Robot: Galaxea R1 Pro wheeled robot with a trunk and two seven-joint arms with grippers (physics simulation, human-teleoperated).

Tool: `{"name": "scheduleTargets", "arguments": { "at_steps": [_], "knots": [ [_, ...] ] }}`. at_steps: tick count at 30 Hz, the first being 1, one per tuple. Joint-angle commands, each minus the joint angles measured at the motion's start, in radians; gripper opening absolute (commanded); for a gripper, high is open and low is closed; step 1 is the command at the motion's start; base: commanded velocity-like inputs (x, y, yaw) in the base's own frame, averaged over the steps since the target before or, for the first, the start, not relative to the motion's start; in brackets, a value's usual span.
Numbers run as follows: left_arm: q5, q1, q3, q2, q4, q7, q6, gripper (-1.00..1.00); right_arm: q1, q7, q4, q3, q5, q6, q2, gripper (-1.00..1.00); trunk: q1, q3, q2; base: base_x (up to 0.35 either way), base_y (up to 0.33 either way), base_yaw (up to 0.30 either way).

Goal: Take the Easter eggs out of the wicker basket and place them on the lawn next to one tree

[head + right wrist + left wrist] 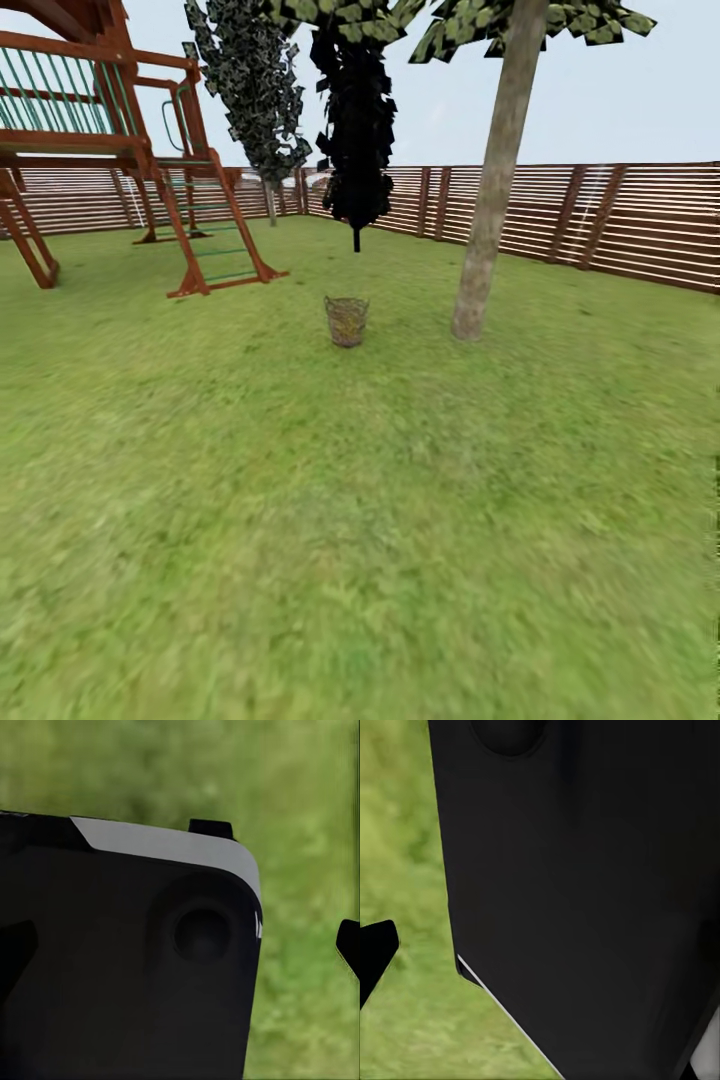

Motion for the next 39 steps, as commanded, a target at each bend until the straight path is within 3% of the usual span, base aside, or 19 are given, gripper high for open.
{"name": "scheduleTargets", "arguments": {
  "at_steps": [1,28,39],
  "knots": [
    [0.002,0.0,0.001,0.0,0.0,-0.002,-0.001,1.0,-0.001,-0.001,0.001,0.006,0.002,-0.004,0.0,1.0,0.001,-0.001,0.0,0.339,0.0,-0.209],
    [0.002,0.0,0.001,0.0,0.0,-0.002,-0.001,1.0,-0.001,-0.002,0.003,0.006,0.0,-0.005,0.002,1.0,0.001,-0.001,0.0,0.339,0.0,-0.013],
    [0.001,0.0,0.001,0.001,0.0,-0.002,-0.001,1.0,-0.001,-0.002,0.003,0.006,0.002,-0.005,0.001,1.0,0.001,-0.001,0.0,0.339,0.0,0.102]
  ]
}}
